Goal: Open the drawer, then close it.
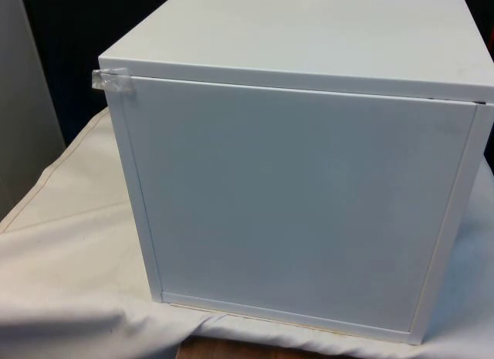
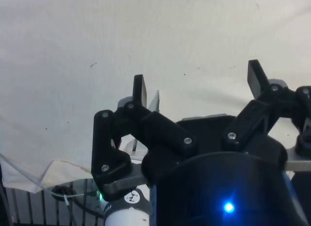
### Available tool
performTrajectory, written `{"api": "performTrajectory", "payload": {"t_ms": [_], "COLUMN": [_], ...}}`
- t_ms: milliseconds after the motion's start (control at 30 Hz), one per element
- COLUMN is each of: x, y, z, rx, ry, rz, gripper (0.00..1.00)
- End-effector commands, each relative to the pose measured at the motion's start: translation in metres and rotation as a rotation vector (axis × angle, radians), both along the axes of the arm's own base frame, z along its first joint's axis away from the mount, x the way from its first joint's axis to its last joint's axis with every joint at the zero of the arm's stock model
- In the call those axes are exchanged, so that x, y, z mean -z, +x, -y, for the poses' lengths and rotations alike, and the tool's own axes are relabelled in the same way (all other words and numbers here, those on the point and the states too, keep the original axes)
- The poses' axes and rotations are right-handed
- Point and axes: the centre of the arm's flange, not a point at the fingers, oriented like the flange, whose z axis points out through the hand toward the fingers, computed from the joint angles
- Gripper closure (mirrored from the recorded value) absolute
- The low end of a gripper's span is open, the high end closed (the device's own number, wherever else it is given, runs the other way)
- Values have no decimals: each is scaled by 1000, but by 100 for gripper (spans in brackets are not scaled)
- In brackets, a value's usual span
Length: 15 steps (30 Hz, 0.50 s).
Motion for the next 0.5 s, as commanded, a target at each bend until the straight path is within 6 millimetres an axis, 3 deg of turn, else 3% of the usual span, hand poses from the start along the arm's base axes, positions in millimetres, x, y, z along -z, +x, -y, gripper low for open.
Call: {"api": "performTrajectory", "payload": {"t_ms": [0, 467], "x": [0, 1], "y": [0, 0], "z": [0, -1], "rx": [0, -128], "ry": [0, -12], "rz": [0, 0], "gripper": [0, 0]}}
